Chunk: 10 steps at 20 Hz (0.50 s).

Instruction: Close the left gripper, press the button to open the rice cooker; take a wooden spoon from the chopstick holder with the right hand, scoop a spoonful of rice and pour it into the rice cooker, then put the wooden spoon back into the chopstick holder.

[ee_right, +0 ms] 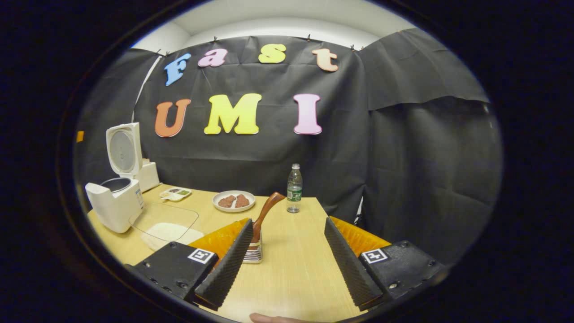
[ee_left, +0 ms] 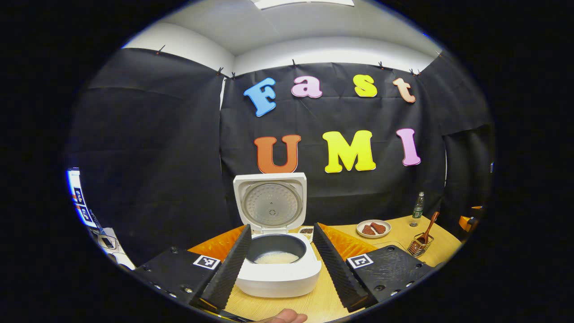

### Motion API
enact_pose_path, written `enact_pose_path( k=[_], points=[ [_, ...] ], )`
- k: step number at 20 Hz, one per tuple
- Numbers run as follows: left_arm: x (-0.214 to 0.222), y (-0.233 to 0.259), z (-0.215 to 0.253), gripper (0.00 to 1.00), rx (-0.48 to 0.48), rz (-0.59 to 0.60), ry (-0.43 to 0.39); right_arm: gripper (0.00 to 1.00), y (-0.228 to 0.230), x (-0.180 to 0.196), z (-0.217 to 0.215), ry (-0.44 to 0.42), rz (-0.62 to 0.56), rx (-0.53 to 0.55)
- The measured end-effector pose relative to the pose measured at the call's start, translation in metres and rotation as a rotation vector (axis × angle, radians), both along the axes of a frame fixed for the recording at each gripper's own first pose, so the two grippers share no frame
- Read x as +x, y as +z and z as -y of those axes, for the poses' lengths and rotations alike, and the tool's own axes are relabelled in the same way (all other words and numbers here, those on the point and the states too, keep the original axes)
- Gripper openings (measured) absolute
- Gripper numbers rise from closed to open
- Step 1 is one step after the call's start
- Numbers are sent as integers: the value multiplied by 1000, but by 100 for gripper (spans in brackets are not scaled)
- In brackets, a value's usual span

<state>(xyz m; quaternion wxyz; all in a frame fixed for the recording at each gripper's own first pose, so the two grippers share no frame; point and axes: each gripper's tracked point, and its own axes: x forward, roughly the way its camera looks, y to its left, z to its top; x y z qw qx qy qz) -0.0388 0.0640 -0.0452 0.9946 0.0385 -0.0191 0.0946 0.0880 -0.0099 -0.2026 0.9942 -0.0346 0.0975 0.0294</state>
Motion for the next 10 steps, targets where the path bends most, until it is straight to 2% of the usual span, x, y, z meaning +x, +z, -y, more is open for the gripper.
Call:
enact_pose_path(
  k=[3,6,10],
  points=[
    [-34,-8,6,89,-3,29,23,100,-13,16,3,-4,-13,45],
    [-65,-8,3,89,10,74,73,100,-15,28,-4,26,7,68],
    [-83,-22,26,89,-9,62,42,100,-33,46,-11,37,-24,115]
  ],
)
